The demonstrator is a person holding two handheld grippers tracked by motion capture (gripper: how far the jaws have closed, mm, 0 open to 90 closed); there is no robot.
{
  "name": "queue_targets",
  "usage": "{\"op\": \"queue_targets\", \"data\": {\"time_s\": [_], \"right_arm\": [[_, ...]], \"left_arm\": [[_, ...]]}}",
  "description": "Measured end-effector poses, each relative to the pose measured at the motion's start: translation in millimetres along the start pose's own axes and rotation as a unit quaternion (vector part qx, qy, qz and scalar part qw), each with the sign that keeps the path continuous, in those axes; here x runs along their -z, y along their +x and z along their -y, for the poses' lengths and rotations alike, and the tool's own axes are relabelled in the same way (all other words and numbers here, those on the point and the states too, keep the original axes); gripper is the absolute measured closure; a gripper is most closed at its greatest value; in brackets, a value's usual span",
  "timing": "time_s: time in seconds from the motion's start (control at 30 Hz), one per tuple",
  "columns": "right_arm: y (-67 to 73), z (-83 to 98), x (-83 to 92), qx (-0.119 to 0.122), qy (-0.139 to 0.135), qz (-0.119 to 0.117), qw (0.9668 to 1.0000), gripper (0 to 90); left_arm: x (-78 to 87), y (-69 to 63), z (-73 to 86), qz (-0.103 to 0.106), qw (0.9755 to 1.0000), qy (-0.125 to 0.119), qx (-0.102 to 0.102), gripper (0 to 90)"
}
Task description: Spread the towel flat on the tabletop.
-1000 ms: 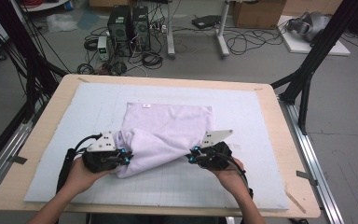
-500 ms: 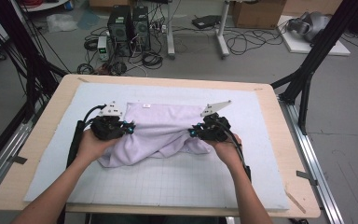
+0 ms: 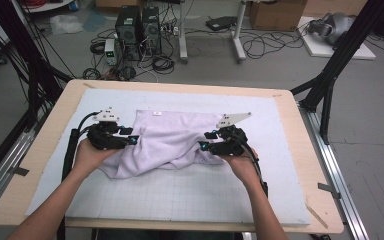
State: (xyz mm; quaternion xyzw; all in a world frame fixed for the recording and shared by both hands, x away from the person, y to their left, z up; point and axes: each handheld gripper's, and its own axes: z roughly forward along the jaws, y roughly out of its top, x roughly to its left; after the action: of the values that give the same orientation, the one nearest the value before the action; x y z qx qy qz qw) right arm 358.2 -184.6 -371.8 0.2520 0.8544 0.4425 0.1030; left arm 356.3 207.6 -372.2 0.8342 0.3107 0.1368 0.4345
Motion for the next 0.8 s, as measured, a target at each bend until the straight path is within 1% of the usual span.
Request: {"op": "queue_targets", "data": {"time_s": [0.03,0.07,0.13,0.17,0.2,0.3,0.33,0.37,0.4,0.43,0.5,0.53,0.57,0.6,0.63,0.67,0.7,0.77,0.8], "right_arm": [[5.4,1.0,2.6,0.007,-0.009,-0.003,0.9999,55.4],[11.0,2.0,4.4,0.009,-0.008,-0.012,0.9999,55.1],[20.4,6.2,3.3,0.02,-0.009,-0.016,0.9996,55.6],[23.6,9.0,0.1,0.022,-0.004,-0.024,0.9995,55.6],[26.7,11.4,-4.3,0.021,0.007,-0.028,0.9994,55.3],[33.9,18.7,-21.2,0.023,0.019,-0.041,0.9987,55.4],[36.0,20.3,-27.9,0.025,0.023,-0.042,0.9985,55.4],[38.2,21.2,-35.1,0.027,0.03,-0.045,0.9982,55.2],[40.7,21.7,-41.8,0.029,0.04,-0.046,0.9978,55.1],[43.0,22.3,-48.4,0.029,0.046,-0.046,0.9975,55.2],[45.2,22.9,-59.8,0.034,0.054,-0.042,0.997,56.6],[46.3,23.6,-67.2,0.036,0.061,-0.039,0.9967,58.5],[46.7,24.4,-72.9,0.042,0.07,-0.039,0.9959,62.3],[47.3,25.2,-77.3,0.051,0.078,-0.036,0.995,67.6],[47.6,25.9,-79.9,0.055,0.083,-0.036,0.9944,74.5],[46.2,26.3,-80.5,0.057,0.081,-0.038,0.9943,81.1],[44.5,25.9,-78.3,0.054,0.08,-0.042,0.9945,83.4],[39.7,25.7,-70.9,0.042,0.066,-0.056,0.9954,84.8],[38.8,25.1,-66.1,0.037,0.063,-0.057,0.9957,85.1]], "left_arm": [[3.1,-4.0,2.6,0.004,1.0,-0.003,-0.006,54.5],[5.9,-8.3,6.2,0.007,0.9999,-0.004,-0.012,54.0],[8.7,-15.4,16.0,0.019,0.9996,-0.01,-0.021,53.8],[8.9,-18.0,21.0,0.024,0.9994,-0.005,-0.025,53.8],[8.0,-20.4,26.4,0.026,0.9993,-0.003,-0.027,53.8],[1.9,-24.6,41.5,0.034,0.9988,0.015,-0.033,53.0],[-1.3,-25.8,45.7,0.039,0.9983,0.022,-0.036,51.0],[-5.0,-27.8,49.4,0.041,0.9981,0.029,-0.035,47.2],[-8.3,-29.8,52.4,0.041,0.9976,0.038,-0.041,43.2],[-11.5,-31.9,54.8,0.038,0.9971,0.046,-0.048,41.8],[-17.1,-34.5,58.2,0.033,0.9964,0.055,-0.055,41.9],[-19.1,-34.8,59.4,0.031,0.9963,0.055,-0.059,44.1],[-20.2,-34.7,59.9,0.024,0.9961,0.057,-0.063,51.4],[-20.7,-34.0,60.2,0.018,0.9959,0.06,-0.065,61.5],[-20.0,-32.5,60.1,0.018,0.9961,0.057,-0.064,68.6],[-18.1,-30.9,59.3,0.022,0.9965,0.055,-0.059,77.3],[-15.9,-29.7,58.0,0.019,0.9966,0.054,-0.059,82.6],[-11.1,-28.4,54.5,0.015,0.9972,0.046,-0.057,84.8],[-8.3,-27.3,52.2,0.013,0.9975,0.042,-0.055,85.1]]}}
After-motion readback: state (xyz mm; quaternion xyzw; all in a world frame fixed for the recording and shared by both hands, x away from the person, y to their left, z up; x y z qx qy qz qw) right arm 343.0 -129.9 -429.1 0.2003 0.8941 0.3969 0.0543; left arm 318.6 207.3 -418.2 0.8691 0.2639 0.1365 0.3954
